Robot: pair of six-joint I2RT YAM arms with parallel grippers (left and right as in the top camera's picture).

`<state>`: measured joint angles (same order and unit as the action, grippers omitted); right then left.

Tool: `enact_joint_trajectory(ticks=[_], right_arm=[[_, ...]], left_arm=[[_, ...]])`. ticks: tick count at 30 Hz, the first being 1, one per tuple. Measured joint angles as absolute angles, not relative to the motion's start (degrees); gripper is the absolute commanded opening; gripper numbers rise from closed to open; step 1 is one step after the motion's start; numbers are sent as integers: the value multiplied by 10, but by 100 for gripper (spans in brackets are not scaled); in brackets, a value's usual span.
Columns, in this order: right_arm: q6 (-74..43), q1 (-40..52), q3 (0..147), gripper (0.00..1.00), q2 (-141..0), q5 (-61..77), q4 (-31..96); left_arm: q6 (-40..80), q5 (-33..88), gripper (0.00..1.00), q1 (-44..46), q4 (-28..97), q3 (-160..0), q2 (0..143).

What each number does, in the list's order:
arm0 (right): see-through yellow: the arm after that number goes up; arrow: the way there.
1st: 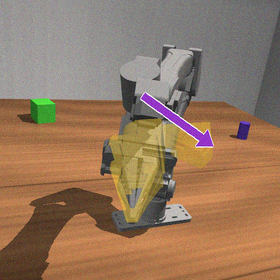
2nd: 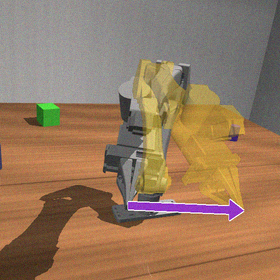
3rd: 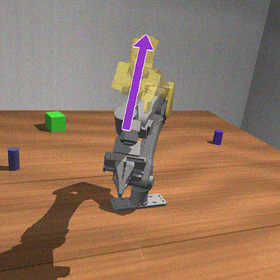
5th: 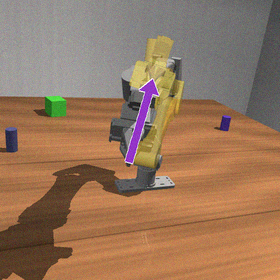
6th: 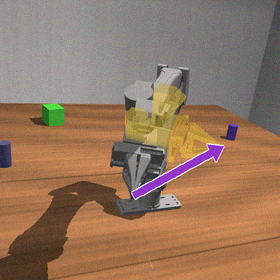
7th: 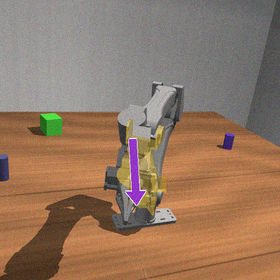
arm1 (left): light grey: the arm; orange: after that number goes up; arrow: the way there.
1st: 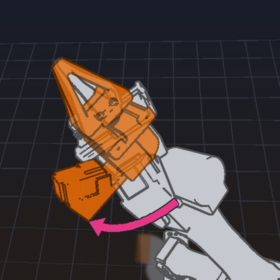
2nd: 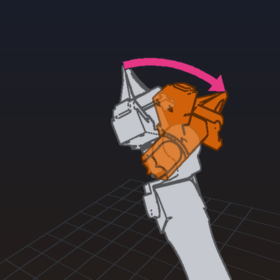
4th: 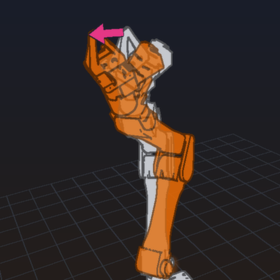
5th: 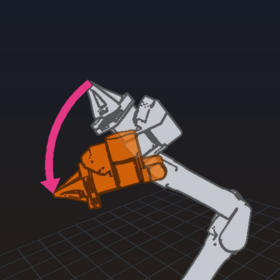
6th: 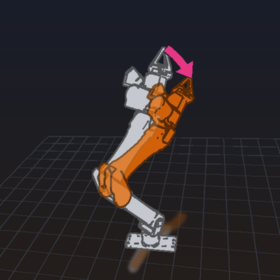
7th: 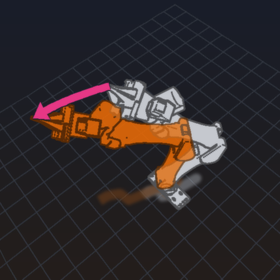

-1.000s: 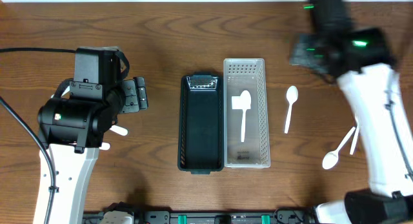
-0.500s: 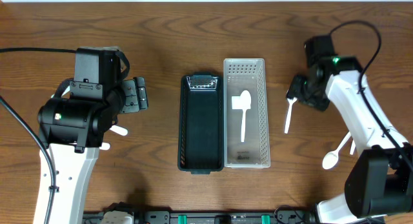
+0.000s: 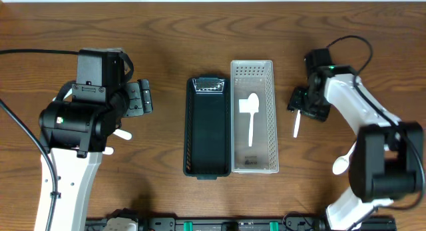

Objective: Pack container

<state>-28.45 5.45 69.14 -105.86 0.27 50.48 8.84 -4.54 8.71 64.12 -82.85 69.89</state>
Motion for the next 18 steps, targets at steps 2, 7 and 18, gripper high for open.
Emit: enact_joint_trajectory(ticks=[2,7,18], right_arm=[[-284,55,691,64,-1078,3,496],[-282,55,691,61,-1084,4,483],[-280,49,694,47,-1114,4,484]], left_arm=[[88,-45,86,87,641,-828,699],[88,-45,86,87,641,-828,699],[88,-45,86,87,641,-828,699]])
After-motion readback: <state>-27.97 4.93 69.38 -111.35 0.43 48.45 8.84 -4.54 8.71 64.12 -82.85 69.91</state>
